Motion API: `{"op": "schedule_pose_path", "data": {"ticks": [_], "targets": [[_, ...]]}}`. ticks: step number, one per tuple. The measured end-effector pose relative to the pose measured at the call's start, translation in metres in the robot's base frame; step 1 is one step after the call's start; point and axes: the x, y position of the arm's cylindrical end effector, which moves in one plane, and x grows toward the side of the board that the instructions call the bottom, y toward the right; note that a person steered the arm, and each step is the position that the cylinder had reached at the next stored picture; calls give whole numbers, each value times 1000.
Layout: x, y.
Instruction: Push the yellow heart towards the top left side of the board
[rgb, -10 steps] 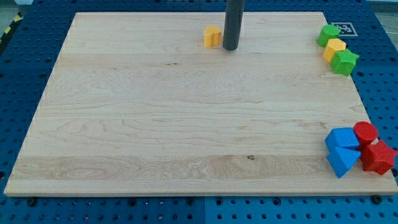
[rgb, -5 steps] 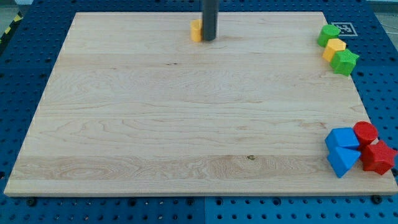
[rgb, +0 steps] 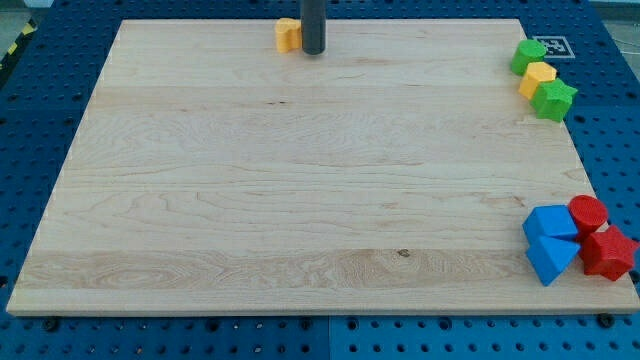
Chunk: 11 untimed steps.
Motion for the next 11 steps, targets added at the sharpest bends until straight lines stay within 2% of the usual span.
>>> {"op": "schedule_pose_path", "data": {"ticks": [2,5,7,11], "targets": [[-4,-45],[-4,-63],[18,-54],[39,6]]}}
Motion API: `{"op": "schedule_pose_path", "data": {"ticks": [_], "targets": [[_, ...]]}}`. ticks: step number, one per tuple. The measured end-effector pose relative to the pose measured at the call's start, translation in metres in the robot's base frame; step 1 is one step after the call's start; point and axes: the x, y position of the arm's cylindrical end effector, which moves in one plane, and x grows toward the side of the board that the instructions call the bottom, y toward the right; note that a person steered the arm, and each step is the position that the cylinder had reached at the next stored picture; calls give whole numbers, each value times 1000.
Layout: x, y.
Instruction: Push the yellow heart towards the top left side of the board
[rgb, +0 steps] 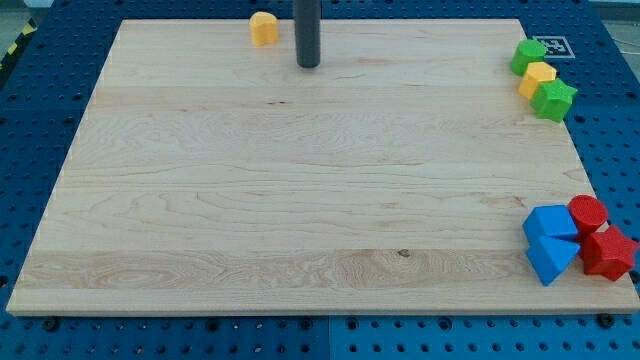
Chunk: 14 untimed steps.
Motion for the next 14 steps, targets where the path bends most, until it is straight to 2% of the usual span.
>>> {"op": "schedule_pose_path", "data": {"ticks": [3,7,9,10,12,14], "targets": [[69,50],[116,202],[143,221],[143,221],[145,258],[145,259]]}}
